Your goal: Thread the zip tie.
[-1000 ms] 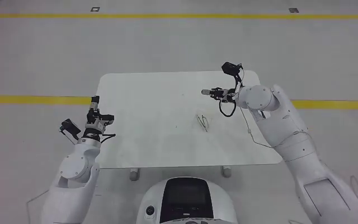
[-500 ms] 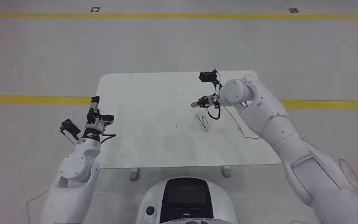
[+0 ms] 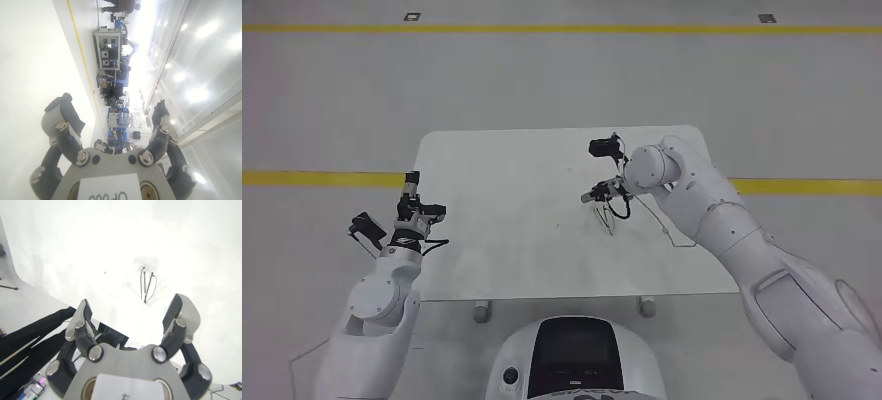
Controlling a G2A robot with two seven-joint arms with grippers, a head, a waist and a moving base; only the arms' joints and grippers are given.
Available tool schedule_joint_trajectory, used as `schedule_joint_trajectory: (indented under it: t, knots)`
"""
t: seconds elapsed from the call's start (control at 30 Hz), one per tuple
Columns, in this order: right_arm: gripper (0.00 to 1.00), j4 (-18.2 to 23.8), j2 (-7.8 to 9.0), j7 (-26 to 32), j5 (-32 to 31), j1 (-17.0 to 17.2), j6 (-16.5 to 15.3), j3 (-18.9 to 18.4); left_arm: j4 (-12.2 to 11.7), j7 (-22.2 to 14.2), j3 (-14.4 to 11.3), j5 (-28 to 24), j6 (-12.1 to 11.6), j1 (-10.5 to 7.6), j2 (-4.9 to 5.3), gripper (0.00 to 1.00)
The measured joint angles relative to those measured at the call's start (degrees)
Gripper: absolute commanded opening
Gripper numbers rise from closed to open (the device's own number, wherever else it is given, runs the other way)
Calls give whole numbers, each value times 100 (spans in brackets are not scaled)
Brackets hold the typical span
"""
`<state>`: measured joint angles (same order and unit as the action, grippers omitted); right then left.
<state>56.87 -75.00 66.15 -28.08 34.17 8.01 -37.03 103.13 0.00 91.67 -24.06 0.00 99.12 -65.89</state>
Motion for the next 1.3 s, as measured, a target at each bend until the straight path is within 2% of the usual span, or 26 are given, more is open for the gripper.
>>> schedule_joint_trajectory:
  t: [0.13, 0.3, 0.7, 0.8, 0.93, 1.13, 1.3]
  knots:
    - [100, -280, -196, 315, 56, -211, 121, 265, 0, 0, 0, 0, 0, 0, 0, 100]
    - [100, -825, -467, 361, 127, -360, 213, 577, 0, 0, 0, 0, 0, 0, 0, 100]
    - [100, -872, -488, 332, 124, -368, 203, 595, 0, 0, 0, 0, 0, 0, 0, 100]
    - [100, -717, -529, 73, -75, -277, 260, 685, 0, 0, 0, 0, 0, 0, 0, 100]
    - [100, -741, -643, -71, -209, -257, 420, 806, 0, 0, 0, 0, 0, 0, 0, 100]
    - [100, -1198, -938, -165, -444, -350, 661, 1110, 0, 0, 0, 0, 0, 0, 0, 100]
    - [100, -1581, -1128, -269, -363, -433, 573, 1148, 0, 0, 0, 0, 0, 0, 0, 100]
